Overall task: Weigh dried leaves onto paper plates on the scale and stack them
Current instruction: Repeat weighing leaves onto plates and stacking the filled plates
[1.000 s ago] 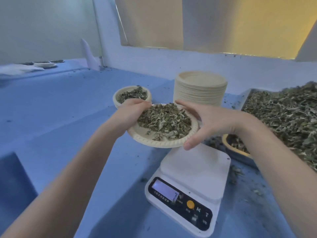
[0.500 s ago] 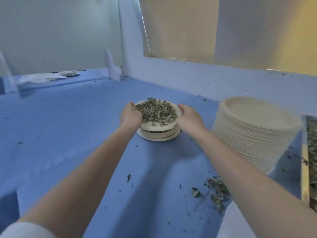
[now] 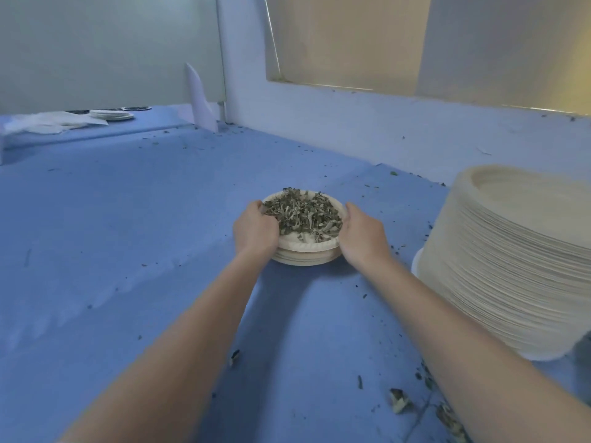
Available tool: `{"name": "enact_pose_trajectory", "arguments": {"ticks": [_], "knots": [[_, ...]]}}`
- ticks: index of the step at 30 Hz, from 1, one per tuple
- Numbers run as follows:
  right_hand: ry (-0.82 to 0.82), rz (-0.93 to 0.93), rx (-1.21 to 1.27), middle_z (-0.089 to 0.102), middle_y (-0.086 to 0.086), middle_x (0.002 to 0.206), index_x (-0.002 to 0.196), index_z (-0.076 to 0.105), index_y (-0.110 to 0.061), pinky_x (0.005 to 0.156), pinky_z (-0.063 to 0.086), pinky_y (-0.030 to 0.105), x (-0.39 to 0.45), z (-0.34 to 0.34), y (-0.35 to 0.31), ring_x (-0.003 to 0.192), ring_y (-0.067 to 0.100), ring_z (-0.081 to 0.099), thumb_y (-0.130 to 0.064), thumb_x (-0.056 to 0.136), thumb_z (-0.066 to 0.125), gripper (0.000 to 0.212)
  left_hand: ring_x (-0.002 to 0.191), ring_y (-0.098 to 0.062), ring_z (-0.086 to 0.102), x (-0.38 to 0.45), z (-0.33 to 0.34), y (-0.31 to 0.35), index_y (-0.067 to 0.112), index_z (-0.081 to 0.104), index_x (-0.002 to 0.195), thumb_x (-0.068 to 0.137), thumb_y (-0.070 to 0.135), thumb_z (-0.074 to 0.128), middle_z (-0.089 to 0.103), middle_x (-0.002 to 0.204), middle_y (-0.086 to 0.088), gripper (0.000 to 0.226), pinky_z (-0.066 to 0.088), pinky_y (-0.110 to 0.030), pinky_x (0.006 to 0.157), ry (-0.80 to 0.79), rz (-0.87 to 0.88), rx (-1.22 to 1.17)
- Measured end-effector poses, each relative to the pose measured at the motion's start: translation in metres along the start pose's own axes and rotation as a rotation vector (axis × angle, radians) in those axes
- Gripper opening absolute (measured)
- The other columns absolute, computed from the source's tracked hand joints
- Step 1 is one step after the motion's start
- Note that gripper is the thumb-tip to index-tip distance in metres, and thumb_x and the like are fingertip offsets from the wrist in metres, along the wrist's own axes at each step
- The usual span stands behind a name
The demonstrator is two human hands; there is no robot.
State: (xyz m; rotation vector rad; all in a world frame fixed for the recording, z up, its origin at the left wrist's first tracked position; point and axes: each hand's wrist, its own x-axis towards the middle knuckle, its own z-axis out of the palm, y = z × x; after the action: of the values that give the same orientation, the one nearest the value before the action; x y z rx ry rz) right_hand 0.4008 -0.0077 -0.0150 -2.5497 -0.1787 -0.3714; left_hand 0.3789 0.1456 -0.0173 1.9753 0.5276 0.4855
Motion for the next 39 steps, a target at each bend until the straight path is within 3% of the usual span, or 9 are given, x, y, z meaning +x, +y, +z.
{"name": "enact_pose_trajectory", "arguments": {"ticks": [9,13,16,19,25,28,33,36,39], "knots": [[-0.073,0.032,0.058,0.059,0.016,0.113,0.120,0.047,-0.006,0.067,0.031,0.027,0.008,-0.005,-0.005,0.086,0.025,0.047,-0.012,0.099,0.032,0.027,0.126,-0.028,0.043,0.002,-0.001,0.004,0.010,0.039,0.139,0.088,-0.002,0.030,0.043,0.144,-0.006,0.053,0.036,-0.037,0.105,-0.064,0.004,0.036],[-0.079,0.084,0.097,0.049,0.019,0.132,0.133,0.040,-0.002,0.083,0.037,0.032,0.006,-0.028,-0.021,0.117,0.033,0.047,-0.014,0.101,0.029,0.036,0.138,-0.028,0.030,0.002,-0.017,0.022,0.010,0.026,0.147,0.100,0.014,0.027,0.028,0.153,-0.009,0.047,0.025,-0.033,0.108,-0.116,0.050,0.204],[-0.071,0.076,0.142,0.048,0.022,0.132,0.130,0.041,-0.001,0.076,0.032,0.029,-0.004,-0.046,-0.037,0.120,0.032,0.047,-0.014,0.100,0.028,0.035,0.143,-0.027,0.019,-0.012,-0.032,0.037,0.013,0.017,0.150,0.101,0.019,0.025,0.014,0.158,-0.009,0.050,0.017,-0.037,0.113,-0.120,0.140,0.309],[-0.066,0.057,0.176,0.051,0.021,0.125,0.107,0.042,-0.007,0.070,0.026,0.027,-0.021,-0.066,-0.053,0.112,0.031,0.049,-0.013,0.099,0.029,0.016,0.143,-0.023,0.018,-0.038,-0.044,0.056,0.011,0.021,0.149,0.100,0.019,0.028,0.018,0.156,-0.007,0.049,0.016,-0.035,0.112,-0.121,0.222,0.317],[-0.005,-0.075,0.199,0.055,0.020,0.120,0.113,0.048,-0.004,0.069,0.027,0.031,-0.054,-0.123,-0.075,0.116,0.033,0.049,-0.009,0.096,0.034,0.023,0.139,-0.019,0.029,-0.100,-0.046,0.107,0.021,0.032,0.145,0.098,0.020,0.035,0.031,0.152,0.000,0.048,0.024,-0.031,0.108,-0.211,0.328,0.125],[0.036,-0.070,0.176,0.054,0.019,0.127,0.129,0.046,-0.002,0.074,0.031,0.026,-0.060,-0.161,-0.064,0.116,0.032,0.050,-0.010,0.094,0.036,0.037,0.136,-0.019,0.035,-0.122,-0.036,0.137,0.022,0.035,0.144,0.096,0.022,0.037,0.036,0.150,0.000,0.048,0.030,-0.035,0.110,-0.306,0.328,-0.003],[0.066,0.011,0.042,0.052,0.017,0.133,0.132,0.046,-0.001,0.090,0.039,0.030,-0.067,-0.214,-0.012,0.122,0.030,0.048,-0.013,0.092,0.045,0.041,0.132,-0.023,0.039,-0.150,0.006,0.174,0.016,0.033,0.145,0.095,0.029,0.045,0.038,0.148,-0.006,0.053,0.032,-0.031,0.099,-0.436,0.342,0.074],[0.057,0.112,-0.052,0.055,0.013,0.126,0.126,0.049,-0.005,0.085,0.042,0.031,-0.073,-0.232,0.027,0.115,0.029,0.051,-0.012,0.088,0.050,0.039,0.135,-0.025,0.035,-0.160,0.035,0.183,0.009,0.026,0.147,0.091,0.027,0.053,0.034,0.149,-0.010,0.064,0.033,-0.032,0.098,-0.504,0.282,0.158],[-0.009,0.204,-0.133,0.055,0.006,0.097,0.106,0.050,-0.007,0.070,0.039,0.030,-0.075,-0.241,0.062,0.095,0.027,0.051,-0.006,0.083,0.048,0.023,0.126,-0.027,0.042,-0.161,0.052,0.182,0.006,0.025,0.145,0.088,0.017,0.054,0.041,0.141,-0.013,0.065,0.034,-0.028,0.082,-0.472,0.229,0.213]]}}
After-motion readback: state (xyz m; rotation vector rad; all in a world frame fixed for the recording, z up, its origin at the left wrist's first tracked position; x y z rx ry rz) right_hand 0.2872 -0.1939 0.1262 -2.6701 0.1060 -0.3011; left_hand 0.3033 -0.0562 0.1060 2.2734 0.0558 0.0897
